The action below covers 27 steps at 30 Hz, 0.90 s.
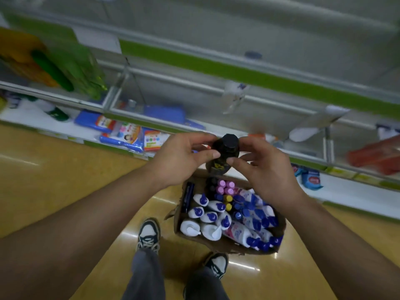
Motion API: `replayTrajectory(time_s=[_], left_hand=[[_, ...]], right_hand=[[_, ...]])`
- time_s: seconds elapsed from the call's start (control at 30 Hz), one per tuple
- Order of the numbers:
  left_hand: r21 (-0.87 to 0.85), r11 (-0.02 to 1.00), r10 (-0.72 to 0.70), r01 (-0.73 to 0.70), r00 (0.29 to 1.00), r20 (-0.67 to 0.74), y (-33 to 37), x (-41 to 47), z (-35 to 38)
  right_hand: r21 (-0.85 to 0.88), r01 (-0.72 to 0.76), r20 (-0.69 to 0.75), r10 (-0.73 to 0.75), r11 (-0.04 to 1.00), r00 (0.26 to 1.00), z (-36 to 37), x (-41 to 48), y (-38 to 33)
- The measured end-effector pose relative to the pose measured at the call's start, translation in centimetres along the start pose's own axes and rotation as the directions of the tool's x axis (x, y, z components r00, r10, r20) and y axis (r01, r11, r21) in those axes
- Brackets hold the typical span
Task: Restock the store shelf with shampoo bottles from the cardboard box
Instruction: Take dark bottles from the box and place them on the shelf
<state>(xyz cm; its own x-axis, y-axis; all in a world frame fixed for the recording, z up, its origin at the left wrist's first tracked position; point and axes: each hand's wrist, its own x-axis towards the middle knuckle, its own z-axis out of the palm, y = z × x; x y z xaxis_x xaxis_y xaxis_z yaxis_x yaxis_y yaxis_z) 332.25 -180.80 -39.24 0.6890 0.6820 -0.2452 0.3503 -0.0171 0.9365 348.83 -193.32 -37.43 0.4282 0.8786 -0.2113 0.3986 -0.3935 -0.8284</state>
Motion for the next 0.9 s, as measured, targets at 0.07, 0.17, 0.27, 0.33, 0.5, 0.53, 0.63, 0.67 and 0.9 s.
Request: replayTrajectory(time_s=[0.07,0.17,0.27,0.33,0.5,0.53,0.63,0.67,0.9], left_hand=[[0.002,1.0,0.021,-0.021,0.999,-0.039,3.2,-1.7,-0.5],[0.051,0.997,0.056,-0.051,0.993,-0.102,7.6,-4.2,-0.8],[0.059,0.996,0.081,-0.074,0.986,-0.144,11.7,-6.2,-1.2],[0.058,0.994,0.098,-0.09,0.982,-0.163,14.6,-7.2,-1.8],[-0.027,0.994,0.103,-0.109,0.981,-0.162,21.6,-9.0,-3.5],[-0.042,0.992,0.107,-0.116,0.98,-0.168,23.0,-9.3,-3.9],[-0.038,0.985,0.157,-0.167,0.969,-0.191,27.0,-10.3,-5.1],[-0.02,0.981,0.183,-0.191,0.962,-0.202,28.3,-10.6,-5.6],[0.019,0.937,0.34,-0.349,0.898,-0.281,36.1,-12.6,-10.1]], right_hand=[[0.034,0.004,-0.006,-0.004,0.999,1.0,-1.7,-1.3,-2.7],[0.008,0.025,-0.02,-0.025,1.0,0.999,-4.4,-3.4,-6.6],[-0.025,0.061,-0.036,-0.062,0.998,0.997,-7.2,-5.4,-10.6],[-0.013,0.081,-0.044,-0.082,0.997,0.996,-9.0,-6.4,-13.2],[0.08,0.131,-0.08,-0.125,0.988,0.989,-12.7,-7.6,-18.9],[0.085,0.14,-0.087,-0.132,0.987,0.987,-13.3,-7.8,-20.1],[0.087,0.201,-0.093,-0.193,0.976,0.977,-15.0,-8.0,-23.5],[0.079,0.227,-0.096,-0.22,0.971,0.971,-15.6,-8.1,-24.8],[-0.007,0.387,-0.096,-0.386,0.922,0.917,-19.2,-8.0,-33.4]])
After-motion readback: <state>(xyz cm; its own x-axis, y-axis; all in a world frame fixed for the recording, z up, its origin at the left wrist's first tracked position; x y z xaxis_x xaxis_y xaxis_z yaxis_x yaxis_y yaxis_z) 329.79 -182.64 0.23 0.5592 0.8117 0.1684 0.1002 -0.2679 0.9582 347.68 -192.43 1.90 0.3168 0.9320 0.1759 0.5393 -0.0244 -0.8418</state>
